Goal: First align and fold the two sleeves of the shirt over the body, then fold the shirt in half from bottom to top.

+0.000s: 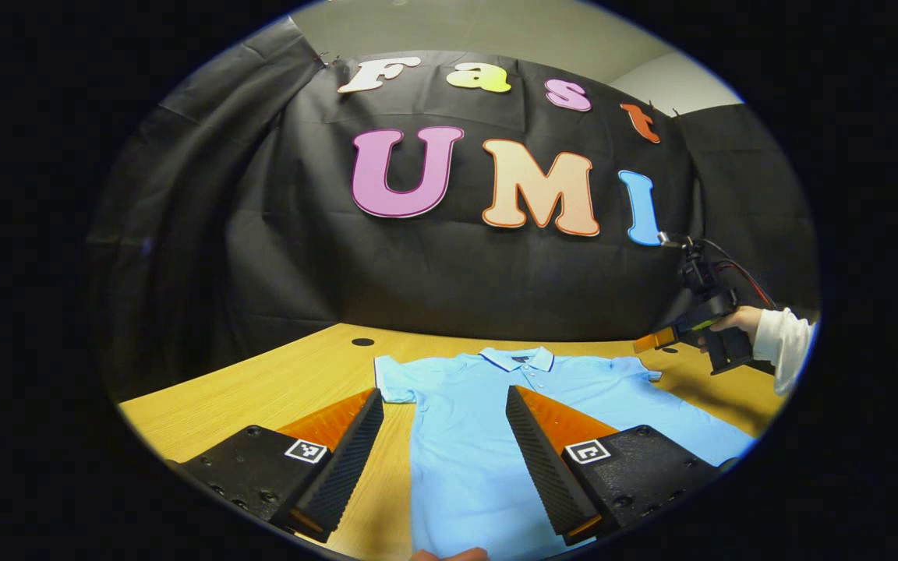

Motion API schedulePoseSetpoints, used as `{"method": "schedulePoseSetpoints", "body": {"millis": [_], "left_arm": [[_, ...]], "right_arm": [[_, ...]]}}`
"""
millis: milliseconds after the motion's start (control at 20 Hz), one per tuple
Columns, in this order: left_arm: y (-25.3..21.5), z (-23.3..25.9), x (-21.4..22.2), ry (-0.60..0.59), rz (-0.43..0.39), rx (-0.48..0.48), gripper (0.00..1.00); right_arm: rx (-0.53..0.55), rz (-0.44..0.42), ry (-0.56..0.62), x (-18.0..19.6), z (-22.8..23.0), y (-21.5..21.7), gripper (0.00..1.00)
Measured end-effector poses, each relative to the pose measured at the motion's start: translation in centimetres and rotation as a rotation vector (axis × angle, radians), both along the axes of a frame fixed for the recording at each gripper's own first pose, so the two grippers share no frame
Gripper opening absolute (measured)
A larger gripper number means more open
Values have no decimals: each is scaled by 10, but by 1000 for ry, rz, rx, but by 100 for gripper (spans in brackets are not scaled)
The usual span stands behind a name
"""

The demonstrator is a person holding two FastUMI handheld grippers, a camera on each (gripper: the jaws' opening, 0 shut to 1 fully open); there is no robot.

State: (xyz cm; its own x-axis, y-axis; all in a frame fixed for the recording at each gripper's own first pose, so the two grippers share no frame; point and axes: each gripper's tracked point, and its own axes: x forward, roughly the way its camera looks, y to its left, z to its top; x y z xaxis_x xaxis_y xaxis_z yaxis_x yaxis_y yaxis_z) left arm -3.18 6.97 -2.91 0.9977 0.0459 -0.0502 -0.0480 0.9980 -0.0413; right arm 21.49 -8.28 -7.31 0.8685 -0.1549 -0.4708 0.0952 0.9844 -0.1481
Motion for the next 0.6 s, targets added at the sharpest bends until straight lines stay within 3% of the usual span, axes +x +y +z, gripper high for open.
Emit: {"method": "schedulePoseSetpoints", "body": {"millis": [250, 600], "left_arm": [[3, -2, 0, 12, 11, -3, 94], [-3, -9, 2, 27, -7, -16, 95]], "right_arm": [[37, -65, 59, 16, -30, -21, 100], [93, -73, 129, 20, -56, -23, 99]]}}
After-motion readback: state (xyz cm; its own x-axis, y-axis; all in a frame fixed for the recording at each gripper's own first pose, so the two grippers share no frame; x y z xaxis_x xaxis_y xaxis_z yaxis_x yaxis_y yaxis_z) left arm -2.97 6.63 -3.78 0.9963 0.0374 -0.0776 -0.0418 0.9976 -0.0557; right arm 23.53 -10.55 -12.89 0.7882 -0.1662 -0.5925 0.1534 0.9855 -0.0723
